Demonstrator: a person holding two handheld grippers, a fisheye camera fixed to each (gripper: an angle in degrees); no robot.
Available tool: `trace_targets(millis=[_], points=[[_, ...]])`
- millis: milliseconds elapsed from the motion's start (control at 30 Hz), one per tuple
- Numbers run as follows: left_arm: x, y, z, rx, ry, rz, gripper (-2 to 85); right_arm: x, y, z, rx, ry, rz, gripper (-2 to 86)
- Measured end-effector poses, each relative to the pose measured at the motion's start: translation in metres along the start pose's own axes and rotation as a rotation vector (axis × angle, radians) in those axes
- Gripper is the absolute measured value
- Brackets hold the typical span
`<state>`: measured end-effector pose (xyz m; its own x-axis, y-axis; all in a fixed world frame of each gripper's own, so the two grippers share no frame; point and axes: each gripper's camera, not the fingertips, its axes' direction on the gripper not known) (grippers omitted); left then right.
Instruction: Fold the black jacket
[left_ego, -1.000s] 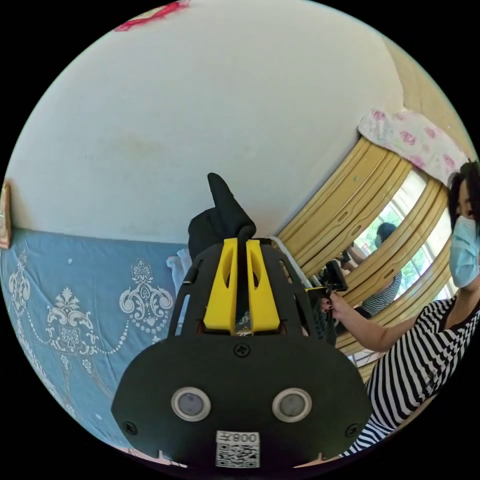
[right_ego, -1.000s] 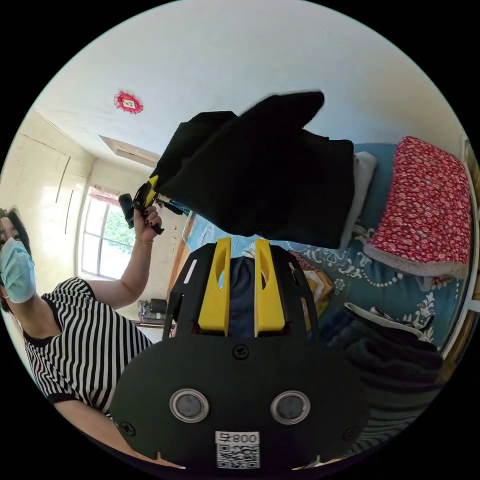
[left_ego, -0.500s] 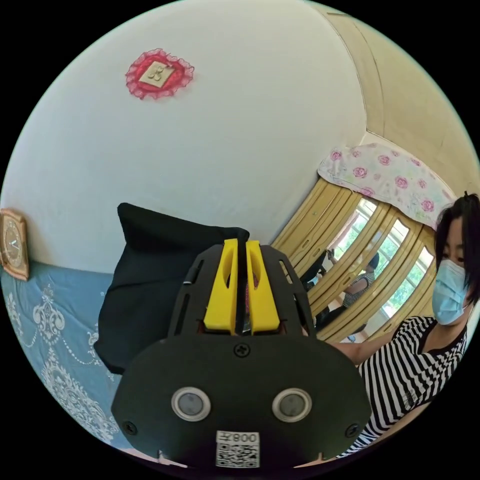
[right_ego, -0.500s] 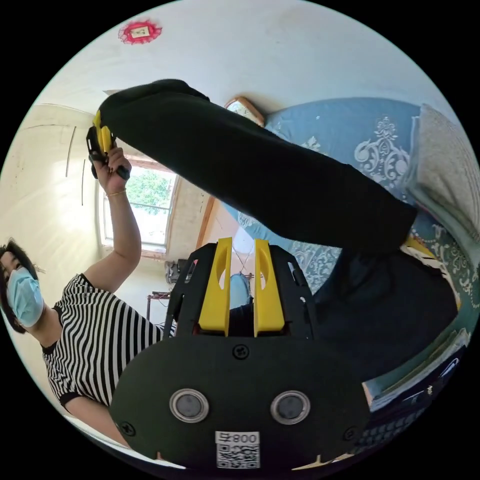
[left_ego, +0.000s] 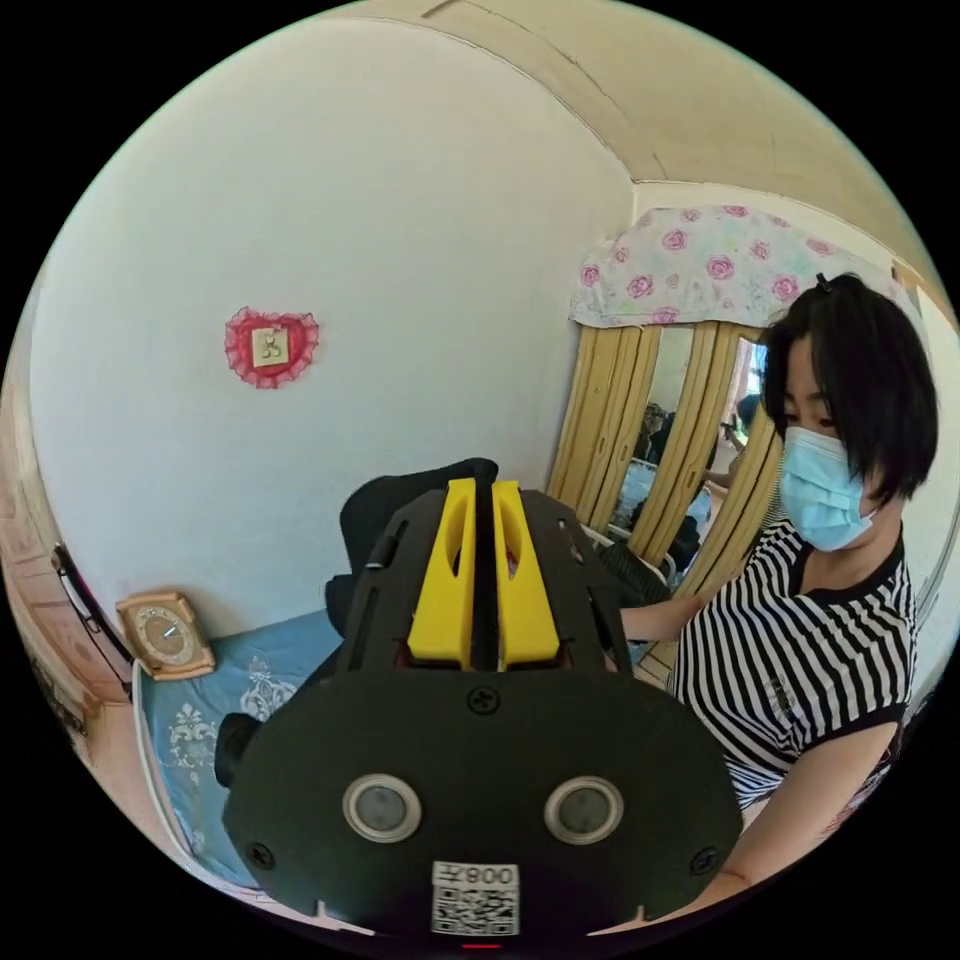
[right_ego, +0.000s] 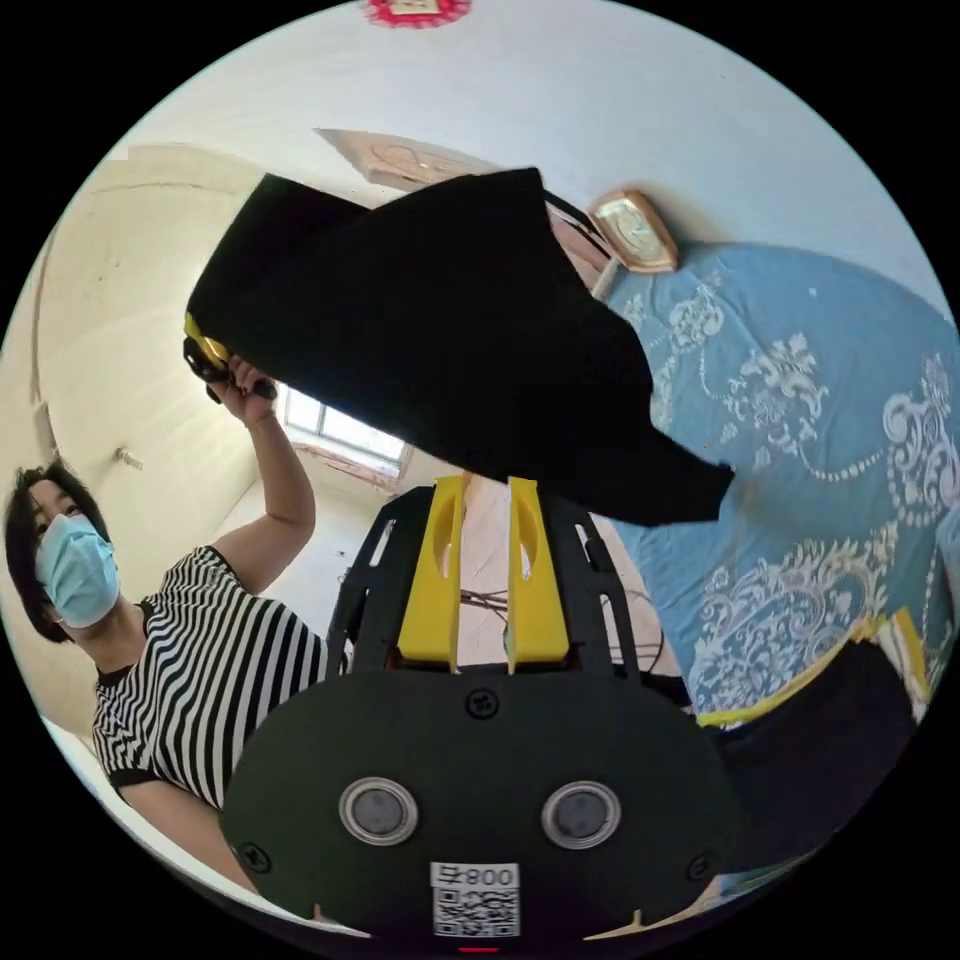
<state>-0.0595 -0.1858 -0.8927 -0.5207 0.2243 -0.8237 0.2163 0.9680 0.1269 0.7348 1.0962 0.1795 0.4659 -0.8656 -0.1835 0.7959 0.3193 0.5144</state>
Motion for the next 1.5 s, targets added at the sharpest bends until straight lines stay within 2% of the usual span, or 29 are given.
trace_targets(millis=[100,267,333,433,600,700,867,1000,1133,1233,1400,1500], points=[[0.043,-0.005,-0.043,0.0,-0.074,-0.023,2.6,-0.026,-0.028,0.012,0.043,0.042,-0.123,8.0],[0.088,-0.003,-0.113,0.119,-0.128,-0.101,2.6,-0.022,-0.035,0.034,0.147,0.128,-0.134,8.2],[0.102,-0.001,-0.134,0.15,-0.136,-0.129,2.6,-0.007,-0.028,0.047,0.165,0.086,-0.094,8.1],[0.122,0.001,-0.159,0.164,-0.144,-0.167,2.6,0.008,-0.011,0.087,0.137,-0.109,-0.072,7.9],[0.156,-0.005,-0.185,0.206,-0.105,-0.182,2.6,-0.035,0.027,0.212,-0.193,-0.334,-0.224,7.6],[0.177,-0.011,-0.203,0.249,-0.094,-0.165,2.6,-0.066,0.055,0.258,-0.325,-0.415,-0.352,6.2],[0.207,-0.014,-0.245,0.315,-0.097,-0.177,2.6,-0.074,0.083,0.289,-0.449,-0.378,-0.444,2.7],[0.234,-0.014,-0.283,0.392,-0.068,-0.166,2.6,-0.053,0.084,0.321,-0.519,-0.472,-0.363,1.7],[0.261,-0.019,-0.313,0.42,-0.08,-0.147,2.5,-0.025,0.073,0.316,-0.406,-0.467,-0.277,1.8],[0.28,-0.023,-0.335,0.42,-0.088,-0.13,2.5,0.008,0.065,0.285,-0.231,-0.38,-0.192,2.5],[0.309,-0.024,-0.38,0.467,-0.084,-0.09,2.6,0.061,0.051,0.209,0.084,-0.088,-0.058,6.2],[0.324,-0.026,-0.401,0.48,-0.092,-0.066,2.6,0.074,0.038,0.186,0.165,0.029,-0.035,8.8]])
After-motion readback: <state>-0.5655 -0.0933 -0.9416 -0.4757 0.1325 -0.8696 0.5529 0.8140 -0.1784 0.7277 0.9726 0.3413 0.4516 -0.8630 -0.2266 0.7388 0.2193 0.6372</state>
